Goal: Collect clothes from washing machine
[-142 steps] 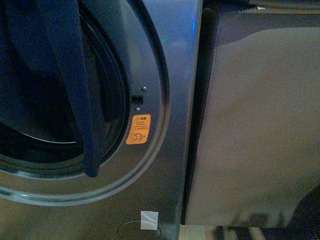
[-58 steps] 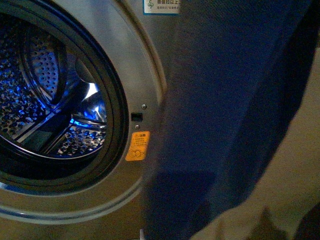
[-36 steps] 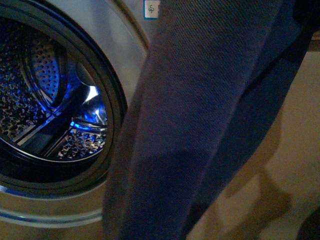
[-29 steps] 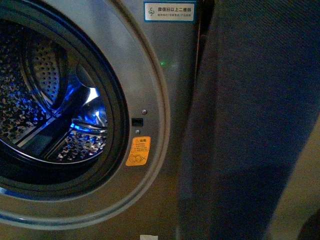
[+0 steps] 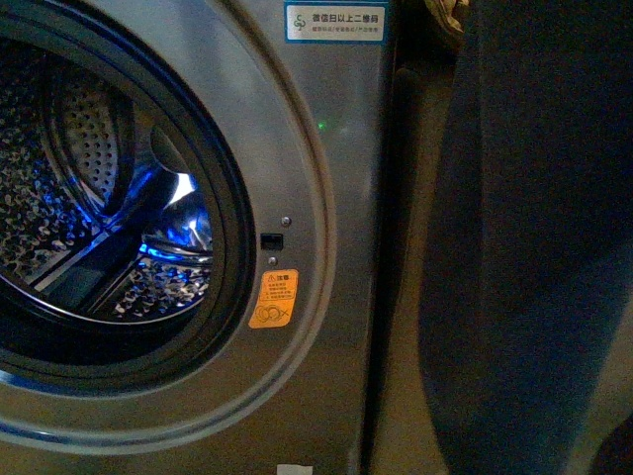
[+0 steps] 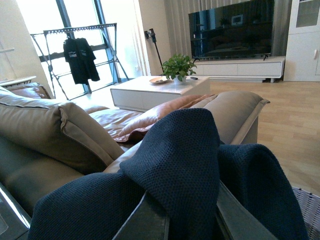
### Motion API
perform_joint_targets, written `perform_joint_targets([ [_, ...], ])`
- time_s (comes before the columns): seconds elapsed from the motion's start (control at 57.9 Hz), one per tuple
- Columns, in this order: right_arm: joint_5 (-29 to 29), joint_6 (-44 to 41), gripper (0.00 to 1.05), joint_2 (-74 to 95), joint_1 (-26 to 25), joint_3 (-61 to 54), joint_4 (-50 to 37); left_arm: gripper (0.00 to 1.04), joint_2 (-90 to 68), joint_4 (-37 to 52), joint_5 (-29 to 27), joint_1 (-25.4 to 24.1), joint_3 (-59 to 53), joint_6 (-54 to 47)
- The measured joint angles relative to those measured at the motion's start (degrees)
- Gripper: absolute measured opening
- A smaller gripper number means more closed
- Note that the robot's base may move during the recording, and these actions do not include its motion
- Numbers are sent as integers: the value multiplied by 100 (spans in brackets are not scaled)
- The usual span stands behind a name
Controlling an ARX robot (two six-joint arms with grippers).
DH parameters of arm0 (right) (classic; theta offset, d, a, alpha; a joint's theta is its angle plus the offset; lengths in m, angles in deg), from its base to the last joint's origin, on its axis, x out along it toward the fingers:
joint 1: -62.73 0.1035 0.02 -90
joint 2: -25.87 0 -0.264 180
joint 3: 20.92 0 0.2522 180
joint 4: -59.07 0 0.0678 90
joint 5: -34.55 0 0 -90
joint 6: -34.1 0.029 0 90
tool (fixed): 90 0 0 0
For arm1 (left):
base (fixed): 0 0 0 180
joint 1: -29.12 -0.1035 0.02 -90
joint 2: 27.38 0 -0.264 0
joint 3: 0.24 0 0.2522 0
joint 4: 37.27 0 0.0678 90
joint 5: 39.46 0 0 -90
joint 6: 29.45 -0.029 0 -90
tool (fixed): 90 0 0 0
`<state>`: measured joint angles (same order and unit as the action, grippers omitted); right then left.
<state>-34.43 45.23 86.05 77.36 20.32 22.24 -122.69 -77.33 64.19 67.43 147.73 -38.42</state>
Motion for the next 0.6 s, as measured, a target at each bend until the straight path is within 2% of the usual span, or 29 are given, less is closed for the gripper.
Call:
perform_joint_targets([
  [0.104,-450,-275,97,170,229,0,-352,10,0,0,0,0,0,0],
  [0.293,-1233,-925,97,629,341,122,-835,10,0,0,0,0,0,0],
  [0.604,-1766,-1797,97,1373,640,428,-1488,10,0,0,0,0,0,0],
])
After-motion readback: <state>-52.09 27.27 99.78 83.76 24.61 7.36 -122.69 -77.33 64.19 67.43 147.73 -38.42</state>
